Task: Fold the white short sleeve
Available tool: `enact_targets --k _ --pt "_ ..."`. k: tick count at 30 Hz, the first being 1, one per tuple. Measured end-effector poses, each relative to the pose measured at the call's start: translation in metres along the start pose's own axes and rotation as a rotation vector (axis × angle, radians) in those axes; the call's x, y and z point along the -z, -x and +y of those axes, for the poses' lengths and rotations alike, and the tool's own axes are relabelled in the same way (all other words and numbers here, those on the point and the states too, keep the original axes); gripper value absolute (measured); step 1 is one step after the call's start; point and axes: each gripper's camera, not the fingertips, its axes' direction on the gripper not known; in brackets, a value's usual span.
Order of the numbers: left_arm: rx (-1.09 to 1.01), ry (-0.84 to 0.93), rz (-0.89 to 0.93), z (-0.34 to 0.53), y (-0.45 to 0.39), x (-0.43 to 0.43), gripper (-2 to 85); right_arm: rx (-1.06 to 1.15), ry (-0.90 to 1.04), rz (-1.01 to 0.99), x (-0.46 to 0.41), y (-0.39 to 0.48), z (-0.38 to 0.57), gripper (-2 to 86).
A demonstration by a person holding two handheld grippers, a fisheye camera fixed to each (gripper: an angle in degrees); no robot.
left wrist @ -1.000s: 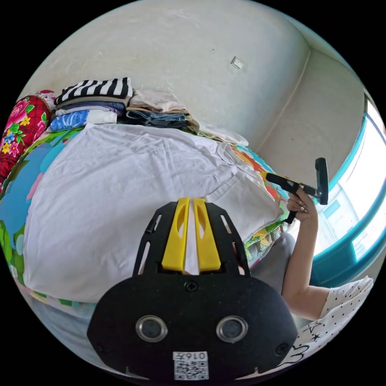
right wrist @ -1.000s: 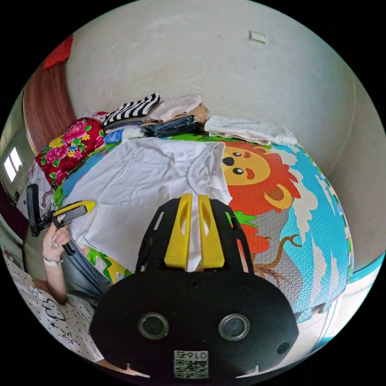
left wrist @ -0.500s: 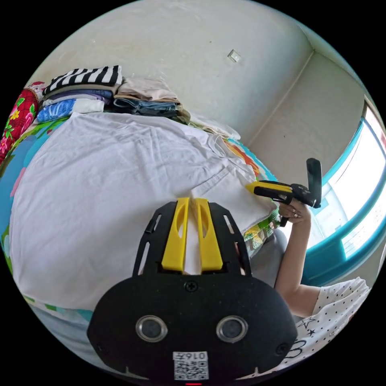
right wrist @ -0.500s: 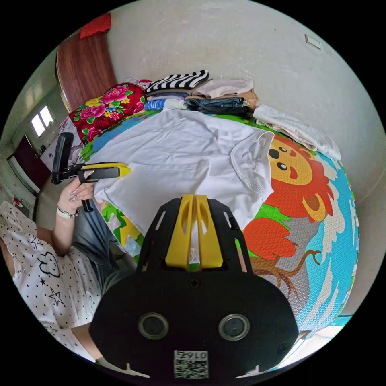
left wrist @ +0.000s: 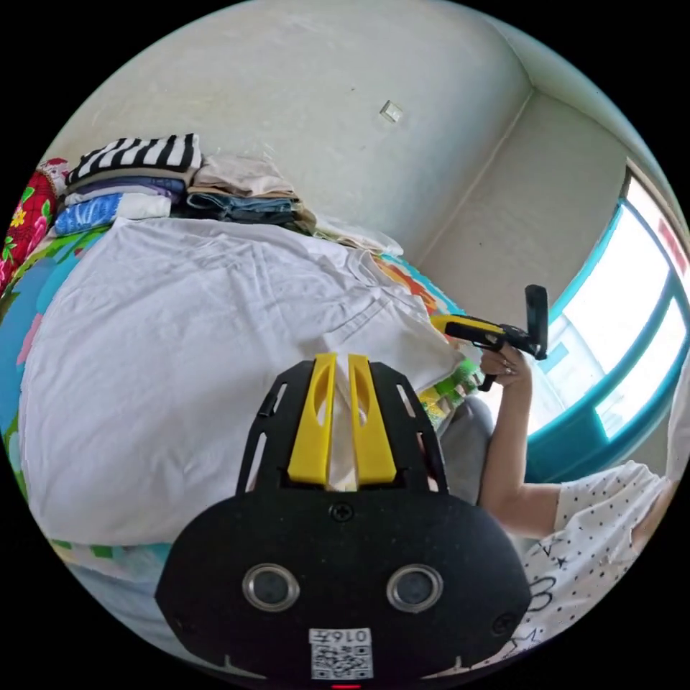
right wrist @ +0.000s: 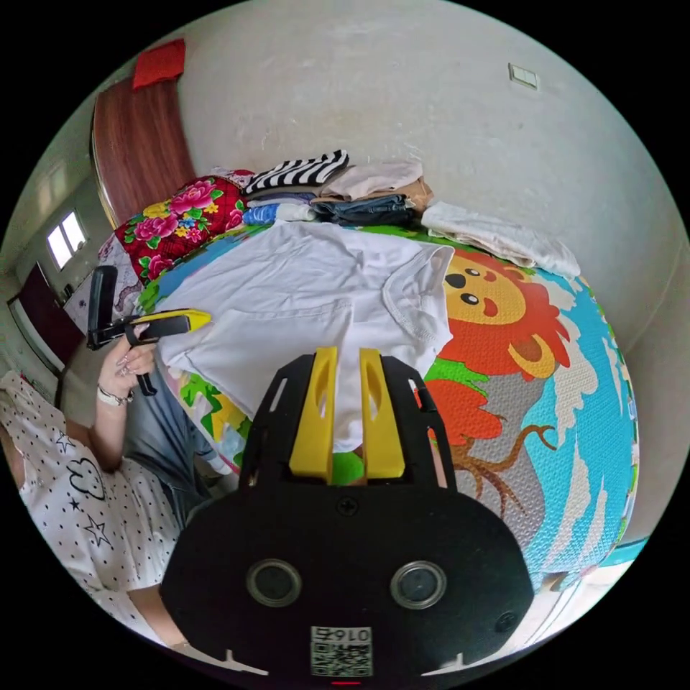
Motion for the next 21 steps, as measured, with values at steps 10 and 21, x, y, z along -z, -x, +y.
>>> enact_targets --k 10,21 --pt "-0.047 0.072 0.29 0.039 0.018 0.017 4.9 0.266 -0.156 -0.175 0.05 0.016 0.1 8.4" --pt "-0.196 0.124 0.112 0.044 -0.032 0.011 6.1 0.543 -0.139 -0.017 0.054 0.093 0.115 9.0"
